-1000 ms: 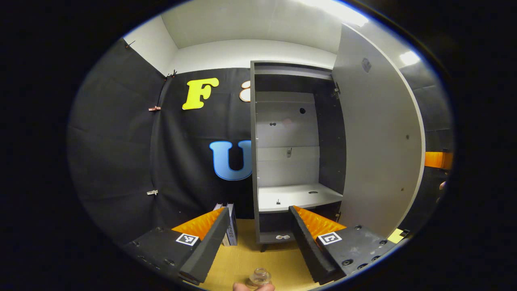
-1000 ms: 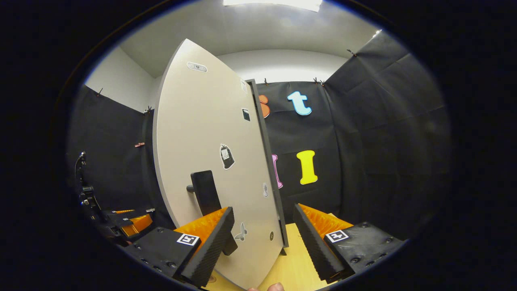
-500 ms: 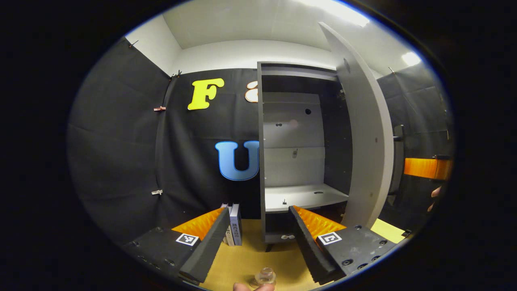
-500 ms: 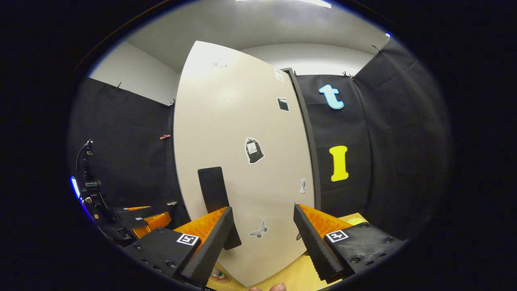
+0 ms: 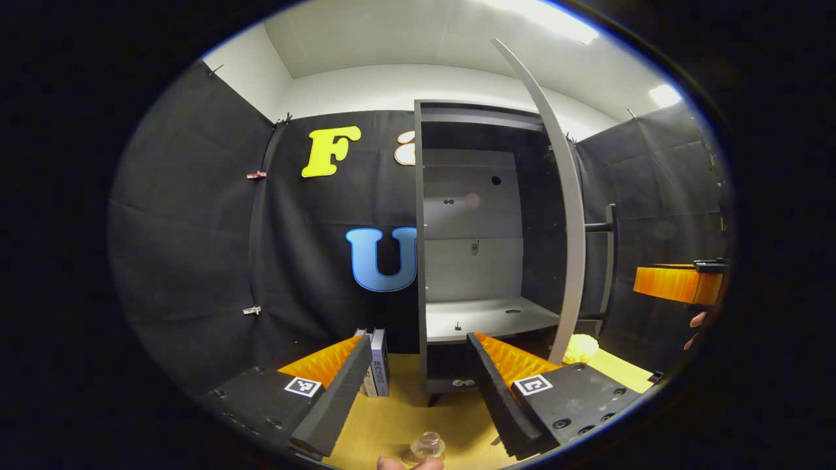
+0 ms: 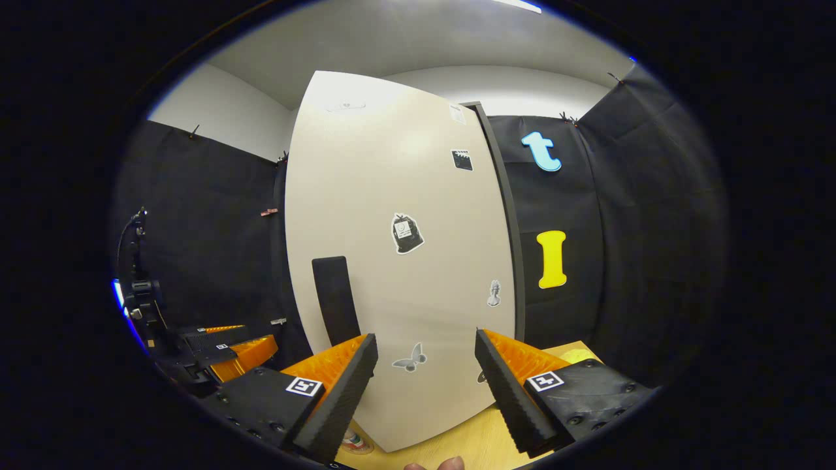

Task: Open the cabinet door with the right hand, grasp the bottle in the cabinet with the left hand and place it on the coaster, then close the cabinet door with the right hand.

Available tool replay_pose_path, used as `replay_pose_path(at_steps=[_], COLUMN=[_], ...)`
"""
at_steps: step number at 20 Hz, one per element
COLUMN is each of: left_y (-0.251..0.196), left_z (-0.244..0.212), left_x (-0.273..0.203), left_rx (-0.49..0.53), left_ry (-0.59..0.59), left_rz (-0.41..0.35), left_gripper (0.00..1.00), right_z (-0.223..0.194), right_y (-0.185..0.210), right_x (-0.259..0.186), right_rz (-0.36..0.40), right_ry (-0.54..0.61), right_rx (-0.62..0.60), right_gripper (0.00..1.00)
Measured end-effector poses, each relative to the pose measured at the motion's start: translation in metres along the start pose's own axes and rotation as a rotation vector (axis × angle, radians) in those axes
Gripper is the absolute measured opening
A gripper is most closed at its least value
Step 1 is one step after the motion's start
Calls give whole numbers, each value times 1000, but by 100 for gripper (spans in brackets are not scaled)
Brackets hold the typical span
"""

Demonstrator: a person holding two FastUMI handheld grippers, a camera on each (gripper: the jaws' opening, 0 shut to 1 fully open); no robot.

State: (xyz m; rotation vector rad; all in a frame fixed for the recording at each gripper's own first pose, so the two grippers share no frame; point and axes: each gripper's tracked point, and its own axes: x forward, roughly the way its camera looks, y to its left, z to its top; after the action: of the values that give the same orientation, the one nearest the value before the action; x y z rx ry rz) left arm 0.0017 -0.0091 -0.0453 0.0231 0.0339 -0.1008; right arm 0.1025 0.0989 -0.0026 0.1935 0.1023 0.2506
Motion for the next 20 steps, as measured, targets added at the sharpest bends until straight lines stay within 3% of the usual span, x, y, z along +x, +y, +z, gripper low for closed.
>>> replay_pose_path(at_steps=[7,20], left_y=[0,-19], left_z=[1,9], left_x=[-3,-6], left_rx=[1,-9], left_ry=[0,-23], left_rz=[-1,-31], left_gripper=[91,91], right_z=[-1,-4], right_y=[2,-36], right_x=[1,-9], right_rz=[2,-157], right_ry=[6,36], right_rx=[3,-74], right_gripper=[98,98])
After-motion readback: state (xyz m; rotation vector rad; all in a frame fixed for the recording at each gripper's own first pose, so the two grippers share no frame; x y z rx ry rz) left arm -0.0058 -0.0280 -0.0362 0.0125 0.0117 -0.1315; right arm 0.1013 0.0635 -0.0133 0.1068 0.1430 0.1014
